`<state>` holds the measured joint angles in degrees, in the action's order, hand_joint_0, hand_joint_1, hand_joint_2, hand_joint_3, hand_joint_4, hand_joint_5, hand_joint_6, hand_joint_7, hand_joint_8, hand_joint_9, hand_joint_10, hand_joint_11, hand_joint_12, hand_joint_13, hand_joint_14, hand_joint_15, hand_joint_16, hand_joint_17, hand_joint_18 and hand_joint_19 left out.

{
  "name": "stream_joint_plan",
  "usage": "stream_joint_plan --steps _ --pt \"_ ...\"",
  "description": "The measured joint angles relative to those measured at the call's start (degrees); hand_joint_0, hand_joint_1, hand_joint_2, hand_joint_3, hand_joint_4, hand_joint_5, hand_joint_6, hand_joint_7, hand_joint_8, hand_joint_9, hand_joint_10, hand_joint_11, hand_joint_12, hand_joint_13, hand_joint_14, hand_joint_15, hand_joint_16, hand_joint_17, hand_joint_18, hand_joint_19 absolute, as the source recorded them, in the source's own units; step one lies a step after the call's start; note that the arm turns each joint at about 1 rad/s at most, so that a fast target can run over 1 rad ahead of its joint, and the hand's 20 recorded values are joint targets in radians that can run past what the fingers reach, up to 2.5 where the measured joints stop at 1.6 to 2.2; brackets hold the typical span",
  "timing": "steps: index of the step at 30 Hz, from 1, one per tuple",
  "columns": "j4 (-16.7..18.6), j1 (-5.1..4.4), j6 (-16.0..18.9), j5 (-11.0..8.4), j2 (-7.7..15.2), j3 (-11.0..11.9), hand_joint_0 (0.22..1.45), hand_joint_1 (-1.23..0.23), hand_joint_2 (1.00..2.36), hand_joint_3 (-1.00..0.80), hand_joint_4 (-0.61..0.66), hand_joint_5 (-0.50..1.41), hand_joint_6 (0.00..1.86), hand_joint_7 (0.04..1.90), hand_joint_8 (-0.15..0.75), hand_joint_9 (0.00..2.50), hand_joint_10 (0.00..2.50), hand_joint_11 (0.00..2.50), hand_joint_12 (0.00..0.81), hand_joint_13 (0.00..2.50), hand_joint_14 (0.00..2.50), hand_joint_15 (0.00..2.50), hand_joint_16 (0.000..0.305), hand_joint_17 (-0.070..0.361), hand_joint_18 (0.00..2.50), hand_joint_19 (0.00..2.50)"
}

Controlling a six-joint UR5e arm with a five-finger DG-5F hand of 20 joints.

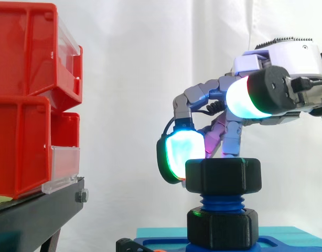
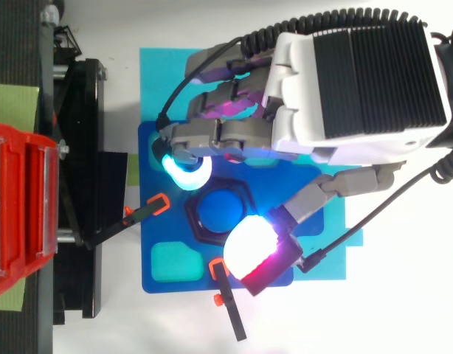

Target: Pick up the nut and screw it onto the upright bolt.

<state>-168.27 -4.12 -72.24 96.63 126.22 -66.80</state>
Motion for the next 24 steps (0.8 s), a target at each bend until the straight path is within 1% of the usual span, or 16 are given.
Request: stream_joint_plan --steps 1,6,9,14,18,20,21,22,23,24 --pt "-0.01 0.13 0.00 0.21 0.00 0.00 0.54 -0.32 1.00 -0.50 0.10 0.07 0.64 1.18 0.244 1.39 0.00 0.00 0.173 0.93 0.00 0.00 0.016 0.036 0.66 0.05" --pt "-0.04 0.76 0.00 0.92 0.00 0.14 0.53 -0.33 1.00 -0.50 0.10 0.08 0.64 1.19 0.205 1.48 0.00 0.00 0.159 0.97 0.00 0.00 0.014 0.031 0.74 0.10" --pt "-0.05 1.26 -0.04 1.37 -0.01 0.56 0.53 -0.33 1.00 -0.50 0.11 0.08 0.63 1.21 0.194 1.52 0.00 0.00 0.147 1.01 0.00 0.00 0.013 0.028 0.77 0.11" --pt "-0.69 1.95 -0.55 2.29 -0.03 2.30 0.53 -0.33 1.00 -0.50 0.12 0.09 0.61 1.26 0.220 1.56 0.00 0.00 0.141 1.05 0.00 0.00 0.012 0.027 0.82 0.14" --pt "-2.42 2.26 -1.15 2.80 -0.04 4.19 0.53 -0.32 1.00 -0.50 0.12 0.09 0.60 1.29 0.230 1.56 0.00 0.00 0.147 1.05 0.00 0.01 0.013 0.029 0.82 0.15" --pt "-3.50 2.31 -1.50 2.88 -0.03 5.15 0.53 -0.30 1.00 -0.50 0.15 0.08 0.56 1.37 0.244 1.51 0.00 0.00 0.160 1.00 0.00 0.00 0.015 0.034 0.76 0.12" --pt "-4.09 2.33 -1.68 2.91 -0.03 5.69 0.52 -0.29 1.00 -0.50 0.19 0.08 0.50 1.46 0.282 1.48 0.00 0.00 0.170 0.98 0.00 0.00 0.016 0.036 0.73 0.10" --pt "-4.42 2.33 -1.79 2.92 -0.04 6.07 0.52 -0.28 1.00 -0.50 0.23 0.06 0.50 1.36 0.316 1.48 0.00 0.00 0.176 0.97 0.00 0.00 0.016 0.037 0.71 0.10" --pt "-4.68 2.33 -1.86 2.93 -0.03 6.42 0.52 -0.27 1.00 -0.50 0.24 0.05 0.50 1.32 0.333 1.47 0.00 0.00 0.177 0.97 0.00 0.00 0.017 0.037 0.70 0.10" --pt "-4.92 2.33 -1.93 2.93 -0.02 6.84 0.52 -0.26 1.00 -0.50 0.26 0.03 0.50 1.24 0.360 1.44 0.00 0.00 0.183 0.96 0.00 0.00 0.017 0.039 0.69 0.09"
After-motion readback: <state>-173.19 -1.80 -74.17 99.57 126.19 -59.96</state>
